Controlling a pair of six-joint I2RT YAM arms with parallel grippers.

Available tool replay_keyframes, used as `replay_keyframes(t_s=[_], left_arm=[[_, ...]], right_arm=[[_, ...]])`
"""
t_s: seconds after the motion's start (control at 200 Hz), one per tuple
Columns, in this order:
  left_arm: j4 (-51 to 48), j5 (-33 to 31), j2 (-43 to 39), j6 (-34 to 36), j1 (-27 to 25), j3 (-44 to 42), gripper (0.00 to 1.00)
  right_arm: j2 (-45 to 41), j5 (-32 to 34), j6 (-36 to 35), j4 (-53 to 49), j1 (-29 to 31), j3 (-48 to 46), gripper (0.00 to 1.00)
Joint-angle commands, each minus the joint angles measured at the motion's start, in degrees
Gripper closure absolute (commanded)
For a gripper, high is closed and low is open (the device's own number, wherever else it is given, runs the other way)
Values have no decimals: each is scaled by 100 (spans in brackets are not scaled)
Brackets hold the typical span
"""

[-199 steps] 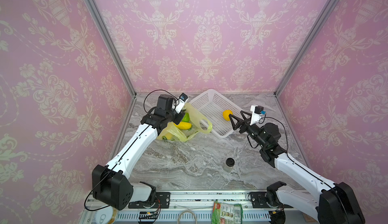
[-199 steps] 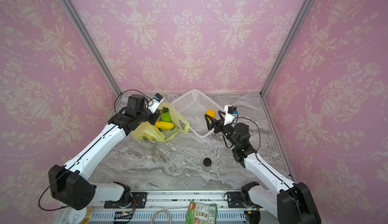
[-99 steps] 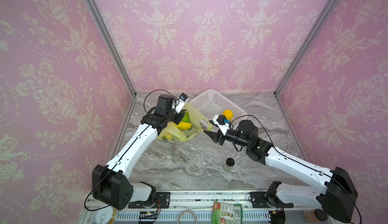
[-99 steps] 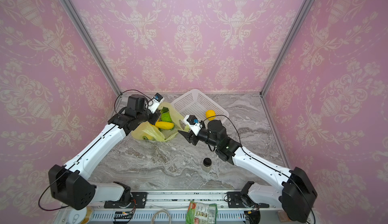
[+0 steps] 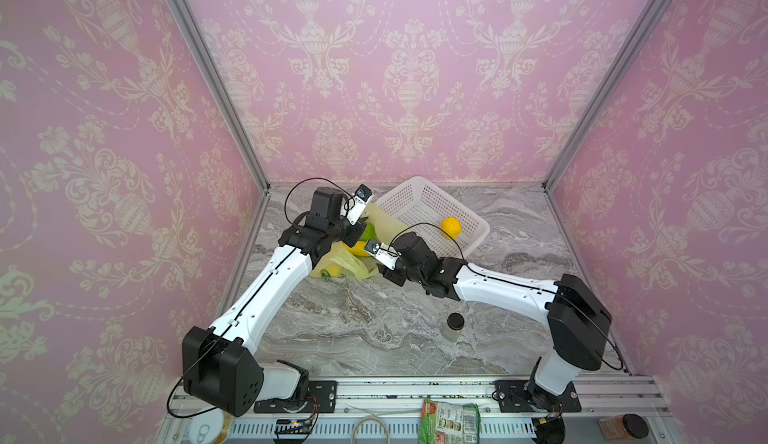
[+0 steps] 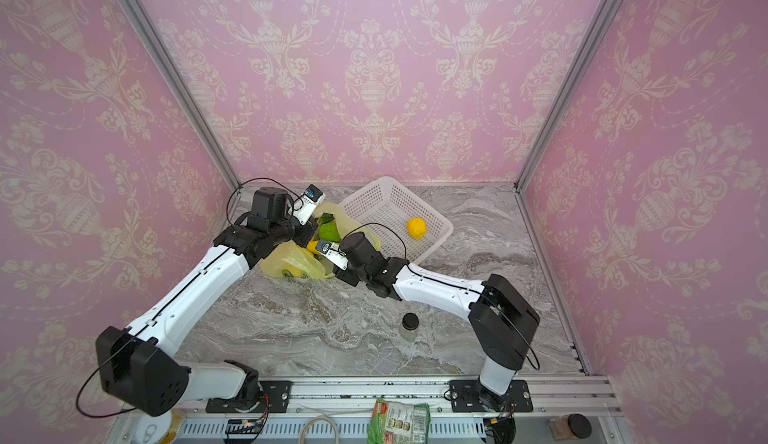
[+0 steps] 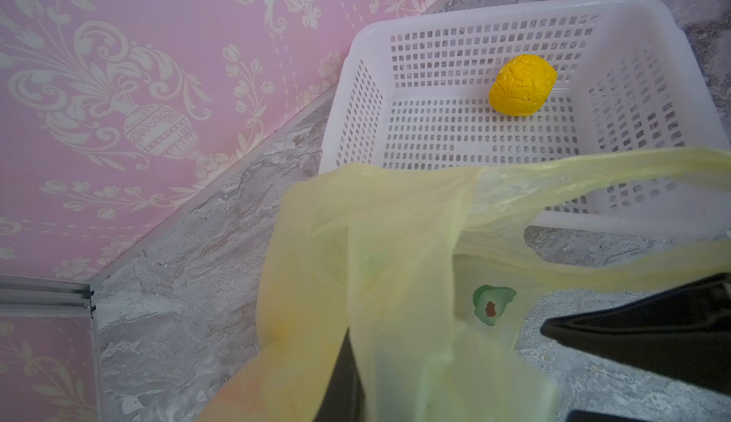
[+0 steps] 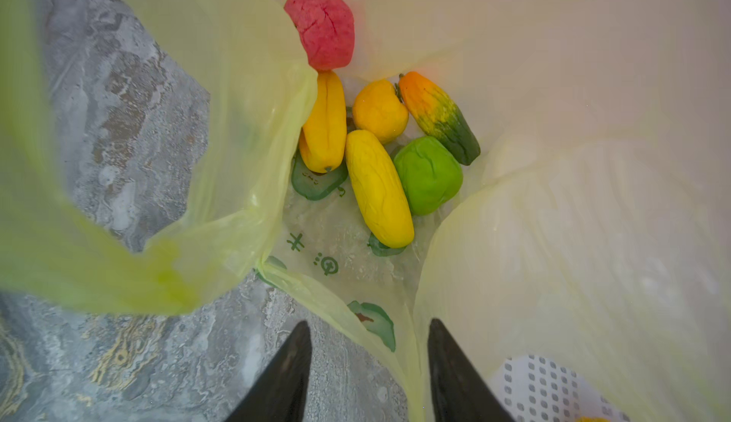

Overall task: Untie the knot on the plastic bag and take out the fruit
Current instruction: 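Withdraw the right gripper from the basket and move it over the bag opening, then reach the right gripper into the bag and grasp the long yellow fruit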

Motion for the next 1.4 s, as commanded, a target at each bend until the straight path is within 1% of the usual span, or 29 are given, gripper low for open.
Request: replay_keyframes(t_s=[0.0,0.255,0.5,0.731,0.816,1.076,1.311,1.356,1.396], left_arm=[[-58,160,7,-131,44,140,92],[-62,177,-19,-138,42,140,92],[-59,212,-28,-146,48,148,93],[-61,303,-19,-188,48,157,93],[-61,330,-19,-185,41,166,93],[-52,512,-2,-279,48,182,92],[-54,579,-102,-311,48,205,91],[-60,565,-112,-307,43,205,91],[-69,557,-114,-294,44,210,91]], right_arm=[[529,602,-17,-745,4,775,58],[1586,962,-12,-1081,4,1716,62],[2432,742,137,-1251,-26,2573,61],[2997,728,249,-1280,-148,3213,55],[3181,722,285,-1349,-218,3425,46],[3638,651,358,-1558,-420,3968,31],[4224,425,339,-2119,-447,4717,30],[4272,389,334,-2179,-447,4780,32],[4269,374,352,-2204,-447,4793,35]])
